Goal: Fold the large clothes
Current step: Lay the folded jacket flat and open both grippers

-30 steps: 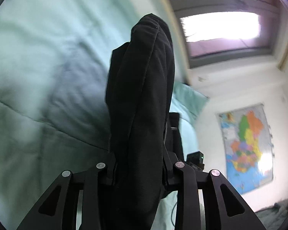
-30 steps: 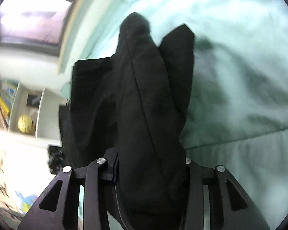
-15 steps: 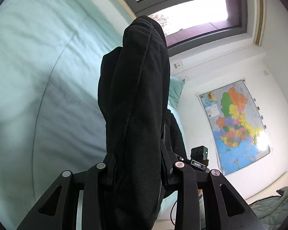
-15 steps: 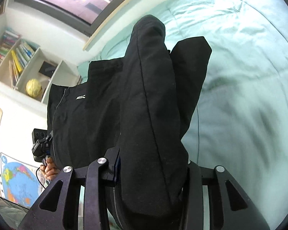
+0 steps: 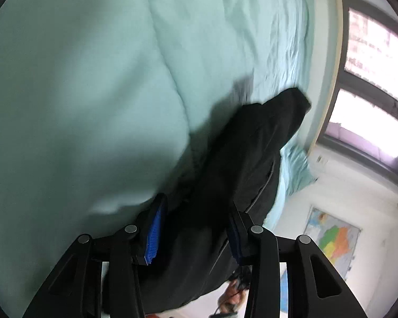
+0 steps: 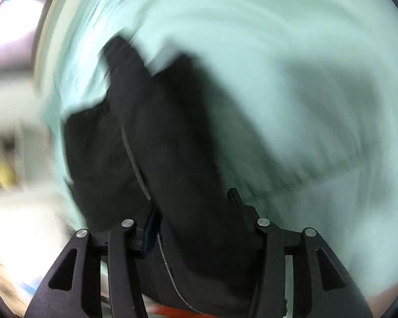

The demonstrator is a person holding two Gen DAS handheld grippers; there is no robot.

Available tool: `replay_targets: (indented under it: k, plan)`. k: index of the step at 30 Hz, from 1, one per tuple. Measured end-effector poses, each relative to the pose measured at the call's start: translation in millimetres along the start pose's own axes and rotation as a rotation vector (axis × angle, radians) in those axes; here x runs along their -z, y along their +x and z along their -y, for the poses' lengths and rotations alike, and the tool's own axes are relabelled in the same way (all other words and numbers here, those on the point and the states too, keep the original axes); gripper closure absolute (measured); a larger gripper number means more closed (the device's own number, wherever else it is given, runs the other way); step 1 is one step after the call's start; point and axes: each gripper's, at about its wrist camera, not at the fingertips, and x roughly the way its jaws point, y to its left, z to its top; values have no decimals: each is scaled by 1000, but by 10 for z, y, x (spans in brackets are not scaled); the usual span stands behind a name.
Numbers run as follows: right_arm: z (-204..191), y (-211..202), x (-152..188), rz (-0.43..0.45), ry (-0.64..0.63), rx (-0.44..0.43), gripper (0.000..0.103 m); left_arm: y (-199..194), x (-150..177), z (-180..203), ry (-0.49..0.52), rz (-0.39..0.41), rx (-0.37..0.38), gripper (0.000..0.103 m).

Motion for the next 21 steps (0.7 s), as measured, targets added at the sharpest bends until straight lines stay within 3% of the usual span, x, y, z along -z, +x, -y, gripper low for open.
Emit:
replay_targets:
  k: [2,5,7,8,10,12,13,14,16,18,21]
  plan:
    - [-39,-191,65,54,-41,98,40,-145,55,187,89,35,-83,59]
    - [-417,-386,176,110,-164,226,40,-233,173,751,286,52,-167,60]
    - [-807,-497,292,156,-311,287,40,-225,274,1147,421,69,-205,59]
    - [-1011,-517,383,175,-400,302,40,-163,374,1420,522,65,-221,57]
    - [-1413,-396,507,196,-526,320,37,1,525,1686,623,54,-257,51]
    - [-1713,-145,627,192,-628,340,37,356,630,1831,722,14,-346,49]
    - [-1800,45,668,175,-670,353,37,508,635,1838,751,5,-402,49]
    - [-1883,258,675,158,-694,370,37,752,617,1780,772,-4,-507,49]
    - [-1812,595,592,90,-690,394,38,1061,491,1564,735,-19,-634,49]
    - [-1619,994,435,22,-610,444,38,1192,409,1492,700,-4,-642,48]
    - [-1553,1084,311,13,-525,435,38,1178,356,1490,681,-12,-646,47]
